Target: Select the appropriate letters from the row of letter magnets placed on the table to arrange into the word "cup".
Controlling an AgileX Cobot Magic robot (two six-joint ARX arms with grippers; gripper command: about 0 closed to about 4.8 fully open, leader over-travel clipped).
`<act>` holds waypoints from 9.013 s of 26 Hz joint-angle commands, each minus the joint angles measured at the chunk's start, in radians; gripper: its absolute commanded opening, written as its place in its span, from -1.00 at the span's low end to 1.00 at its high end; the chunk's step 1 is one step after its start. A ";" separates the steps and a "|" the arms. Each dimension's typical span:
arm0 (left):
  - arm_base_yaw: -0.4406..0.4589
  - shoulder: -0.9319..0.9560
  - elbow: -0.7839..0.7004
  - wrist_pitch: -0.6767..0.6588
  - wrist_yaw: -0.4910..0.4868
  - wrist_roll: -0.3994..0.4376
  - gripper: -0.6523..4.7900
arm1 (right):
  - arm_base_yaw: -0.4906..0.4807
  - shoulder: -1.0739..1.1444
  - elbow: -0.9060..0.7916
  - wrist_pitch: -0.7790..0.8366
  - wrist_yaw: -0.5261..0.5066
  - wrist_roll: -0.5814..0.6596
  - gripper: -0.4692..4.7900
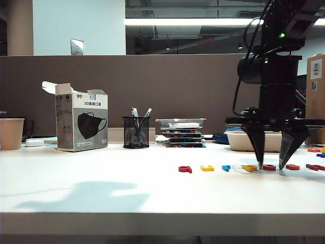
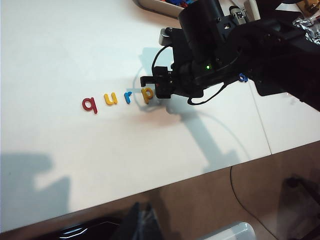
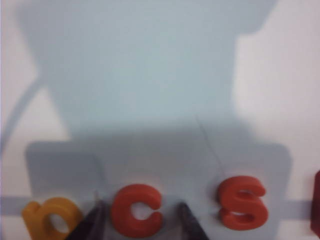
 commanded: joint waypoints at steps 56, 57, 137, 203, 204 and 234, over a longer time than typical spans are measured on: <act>0.000 -0.003 0.004 0.006 -0.003 -0.003 -0.78 | 0.002 0.013 -0.006 -0.003 -0.016 -0.085 -0.32; 0.000 -0.003 0.003 0.006 -0.003 -0.003 -0.78 | 0.002 0.013 -0.006 -0.003 -0.016 -0.087 -0.44; 0.000 -0.003 0.003 0.006 -0.003 -0.003 -0.78 | 0.323 -0.463 -0.029 -0.138 0.037 0.109 -0.43; 0.000 -0.003 0.003 0.006 -0.003 -0.003 -0.78 | 0.361 -0.320 -0.328 0.177 -0.060 0.131 0.43; 0.000 -0.003 0.003 0.006 -0.003 -0.003 -0.78 | 0.361 -0.320 -0.308 0.164 -0.060 0.121 0.43; 0.000 -0.003 0.003 0.006 -0.003 -0.003 -0.78 | 0.305 -0.210 0.256 -0.194 0.029 0.043 0.42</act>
